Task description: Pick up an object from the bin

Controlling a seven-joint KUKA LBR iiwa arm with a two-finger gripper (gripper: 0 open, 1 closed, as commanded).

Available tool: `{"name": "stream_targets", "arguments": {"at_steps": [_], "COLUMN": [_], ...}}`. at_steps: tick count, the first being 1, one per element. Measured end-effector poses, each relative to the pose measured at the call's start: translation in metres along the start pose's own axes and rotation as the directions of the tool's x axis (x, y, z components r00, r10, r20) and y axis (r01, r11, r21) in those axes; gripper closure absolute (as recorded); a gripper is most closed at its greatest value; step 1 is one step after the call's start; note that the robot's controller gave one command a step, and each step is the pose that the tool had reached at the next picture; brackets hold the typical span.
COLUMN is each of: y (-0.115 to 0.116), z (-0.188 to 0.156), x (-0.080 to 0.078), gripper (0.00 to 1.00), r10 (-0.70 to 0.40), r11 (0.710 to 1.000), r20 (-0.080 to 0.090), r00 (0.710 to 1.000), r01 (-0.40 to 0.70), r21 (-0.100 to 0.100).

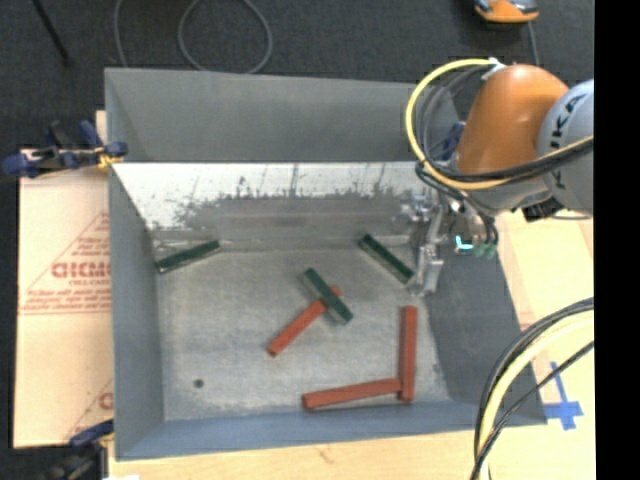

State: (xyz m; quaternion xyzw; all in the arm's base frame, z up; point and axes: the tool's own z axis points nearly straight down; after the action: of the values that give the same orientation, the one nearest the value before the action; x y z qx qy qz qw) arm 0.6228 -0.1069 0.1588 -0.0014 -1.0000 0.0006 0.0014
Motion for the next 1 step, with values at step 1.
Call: {"name": "stream_targets", "arguments": {"at_steps": [1], "y": [0.0250], "z": [0.0852], "x": [-0.0297], "gripper": [0.00], "r10": [-0.355], "r11": [0.935], "r20": [0.009], "r00": [0.935], "r01": [0.355], "r21": [0.002]}}
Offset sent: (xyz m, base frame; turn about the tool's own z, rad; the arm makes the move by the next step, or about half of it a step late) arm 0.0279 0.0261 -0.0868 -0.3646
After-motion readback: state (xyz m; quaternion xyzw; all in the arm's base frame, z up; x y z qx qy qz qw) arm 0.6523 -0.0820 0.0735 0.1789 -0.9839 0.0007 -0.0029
